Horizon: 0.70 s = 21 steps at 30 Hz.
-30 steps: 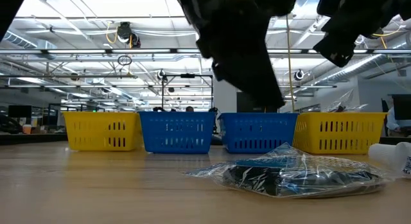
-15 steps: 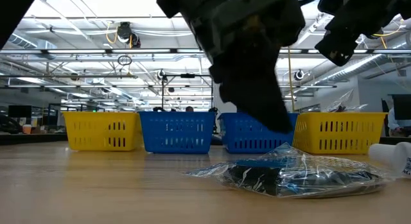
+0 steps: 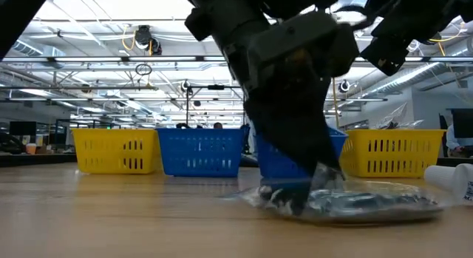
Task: Pick & Place Travel size toiletries
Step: Put the black hairbrush into the right yellow basket
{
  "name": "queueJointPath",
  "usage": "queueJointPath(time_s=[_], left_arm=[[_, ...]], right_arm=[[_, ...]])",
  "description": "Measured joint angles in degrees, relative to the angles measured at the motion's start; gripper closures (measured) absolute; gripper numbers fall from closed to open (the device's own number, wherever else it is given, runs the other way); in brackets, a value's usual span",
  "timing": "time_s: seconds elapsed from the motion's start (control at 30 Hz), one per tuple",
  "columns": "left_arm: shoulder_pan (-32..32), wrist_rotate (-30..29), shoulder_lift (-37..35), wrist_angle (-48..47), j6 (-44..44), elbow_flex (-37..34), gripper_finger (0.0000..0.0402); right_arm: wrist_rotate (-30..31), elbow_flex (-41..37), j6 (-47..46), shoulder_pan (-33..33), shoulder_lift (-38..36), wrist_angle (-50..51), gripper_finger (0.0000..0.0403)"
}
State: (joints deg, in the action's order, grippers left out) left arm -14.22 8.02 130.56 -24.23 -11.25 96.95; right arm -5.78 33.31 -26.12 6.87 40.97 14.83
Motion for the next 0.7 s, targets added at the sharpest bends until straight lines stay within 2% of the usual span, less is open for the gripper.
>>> queueJointPath(time_s=[0.2,0.4,0.57,0.7], left_arm=[[0.0,2.5,0.2,0.5,0.1,0.0,0.032],[0.0,1.5,0.4,0.5,0.6,0.0,0.0392],[0.0,-2.0,0.1,-0.2,1.6,0.0,0.04],[-0.1,-2.5,-0.7,-0.4,2.1,0.0,0.0401]], right_arm=[[0.0,0.0,-0.1,0.0,0.0,0.0,0.0236],[0.0,0.0,0.0,0.0,0.0,0.0,0.0236],[0.0,0.0,0.0,0.0,0.0,0.0,0.0236],[0.0,0.0,0.0,0.0,0.0,0.1,0.0236]])
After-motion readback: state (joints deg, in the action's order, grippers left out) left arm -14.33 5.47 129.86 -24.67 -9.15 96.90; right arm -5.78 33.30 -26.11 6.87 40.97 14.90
